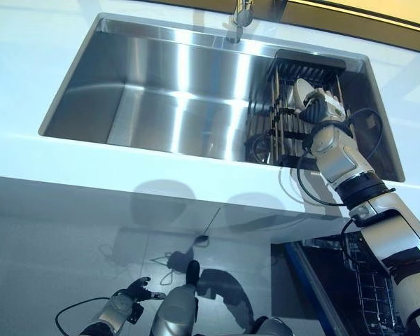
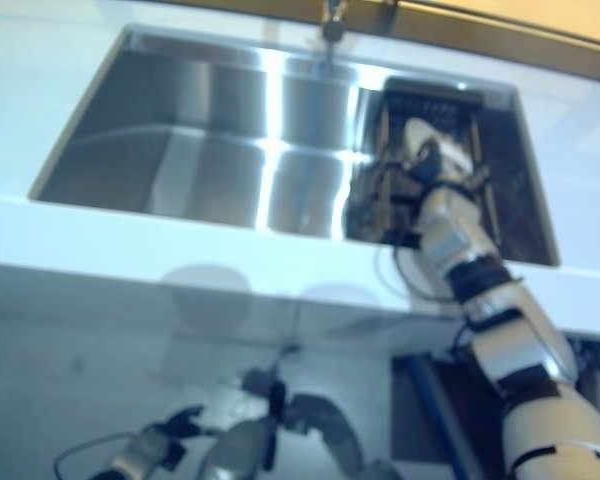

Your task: Take plates into dishwasher

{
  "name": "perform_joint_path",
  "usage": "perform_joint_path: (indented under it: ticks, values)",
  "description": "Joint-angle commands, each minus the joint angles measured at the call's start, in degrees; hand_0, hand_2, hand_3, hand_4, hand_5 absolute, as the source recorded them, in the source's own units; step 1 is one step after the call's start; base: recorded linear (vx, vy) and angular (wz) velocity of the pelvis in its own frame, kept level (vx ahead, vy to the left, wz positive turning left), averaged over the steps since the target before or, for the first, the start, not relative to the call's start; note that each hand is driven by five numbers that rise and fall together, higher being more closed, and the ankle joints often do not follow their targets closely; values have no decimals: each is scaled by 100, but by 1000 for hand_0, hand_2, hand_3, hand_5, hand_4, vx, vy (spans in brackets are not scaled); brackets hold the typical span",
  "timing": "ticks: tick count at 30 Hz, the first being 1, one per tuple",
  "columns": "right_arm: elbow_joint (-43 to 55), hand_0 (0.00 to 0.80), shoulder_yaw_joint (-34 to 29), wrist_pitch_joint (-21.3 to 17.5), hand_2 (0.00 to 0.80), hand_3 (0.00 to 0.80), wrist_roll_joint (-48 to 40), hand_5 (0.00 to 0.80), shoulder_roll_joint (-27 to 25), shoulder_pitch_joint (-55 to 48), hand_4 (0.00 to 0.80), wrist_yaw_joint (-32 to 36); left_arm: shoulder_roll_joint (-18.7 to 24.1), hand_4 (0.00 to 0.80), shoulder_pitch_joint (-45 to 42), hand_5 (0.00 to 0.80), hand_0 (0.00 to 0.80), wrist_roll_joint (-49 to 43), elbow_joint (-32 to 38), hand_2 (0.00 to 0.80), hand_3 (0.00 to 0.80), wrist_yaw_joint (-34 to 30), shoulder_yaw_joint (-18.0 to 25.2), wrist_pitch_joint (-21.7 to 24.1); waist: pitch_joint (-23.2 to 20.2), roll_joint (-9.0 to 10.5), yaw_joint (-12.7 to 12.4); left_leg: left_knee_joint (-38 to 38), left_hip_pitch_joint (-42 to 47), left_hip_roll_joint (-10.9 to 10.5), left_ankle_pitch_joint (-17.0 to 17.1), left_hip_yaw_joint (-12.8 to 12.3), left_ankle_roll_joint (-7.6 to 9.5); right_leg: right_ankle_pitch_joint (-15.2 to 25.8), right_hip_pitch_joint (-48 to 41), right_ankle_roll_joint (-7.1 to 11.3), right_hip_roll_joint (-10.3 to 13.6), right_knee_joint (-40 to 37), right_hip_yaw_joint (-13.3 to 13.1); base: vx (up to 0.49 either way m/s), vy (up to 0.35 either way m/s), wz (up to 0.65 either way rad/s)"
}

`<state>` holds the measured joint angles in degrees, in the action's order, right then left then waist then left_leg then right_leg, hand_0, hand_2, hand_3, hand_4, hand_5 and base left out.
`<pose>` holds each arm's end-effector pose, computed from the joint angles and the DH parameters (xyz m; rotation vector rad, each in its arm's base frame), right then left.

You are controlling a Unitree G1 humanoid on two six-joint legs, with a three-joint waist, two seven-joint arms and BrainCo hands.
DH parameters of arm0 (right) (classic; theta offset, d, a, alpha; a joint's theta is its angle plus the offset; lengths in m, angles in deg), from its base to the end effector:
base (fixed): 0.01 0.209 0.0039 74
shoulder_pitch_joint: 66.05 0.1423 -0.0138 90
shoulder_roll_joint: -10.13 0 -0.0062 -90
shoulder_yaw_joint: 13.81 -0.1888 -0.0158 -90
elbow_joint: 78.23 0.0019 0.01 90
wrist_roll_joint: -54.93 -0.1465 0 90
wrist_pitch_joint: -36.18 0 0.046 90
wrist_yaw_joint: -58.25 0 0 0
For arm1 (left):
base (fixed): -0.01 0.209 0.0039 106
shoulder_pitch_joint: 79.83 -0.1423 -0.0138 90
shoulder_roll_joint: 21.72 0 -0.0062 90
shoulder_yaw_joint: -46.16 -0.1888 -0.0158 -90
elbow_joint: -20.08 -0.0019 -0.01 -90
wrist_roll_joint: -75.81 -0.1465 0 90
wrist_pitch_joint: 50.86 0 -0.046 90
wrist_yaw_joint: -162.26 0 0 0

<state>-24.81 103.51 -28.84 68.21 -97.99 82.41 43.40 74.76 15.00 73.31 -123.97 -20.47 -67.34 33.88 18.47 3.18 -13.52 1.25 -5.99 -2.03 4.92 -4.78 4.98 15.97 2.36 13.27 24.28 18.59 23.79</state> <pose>0.3644 -0.1987 0.2017 -1.0678 -0.0488 -0.3653 0.1429 0.2369 -0.0958 0.5978 1.0148 -0.2257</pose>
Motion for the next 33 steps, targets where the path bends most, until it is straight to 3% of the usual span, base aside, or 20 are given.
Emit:
perform_joint_path:
  ticks: [1, 17, 33]
  values:
    - [147, 800, -365, -161, 800, 800, -135, 800, -450, 495, 800, -503, -342, 0, -69, 0, 0, 120, 102, 0, 0, -6, -51, 148, -91, -128, -142, 127, 90, 14, -432, -219, -284, -140, 227, -22, 242, 329, -491, 0, 0, 0]
    - [1158, 800, -891, -952, 800, 800, -211, 800, -737, -9, 800, -617, -425, 0, -323, 0, 0, -81, -13, 0, 0, 5, 72, 111, -446, -69, 10, 284, 490, 20, -489, -306, -251, -235, 67, -9, 207, 254, -444, 3, 7, -4]
    - [2487, 800, -1543, -1391, 800, 800, -737, 800, -711, -813, 800, -409, -460, 0, -511, 0, 0, -323, -313, 0, 0, -10, 302, 56, -854, -21, 259, 375, 866, 48, -596, -458, -224, -319, -100, -1, 154, 139, -445, 11, -20, -8]
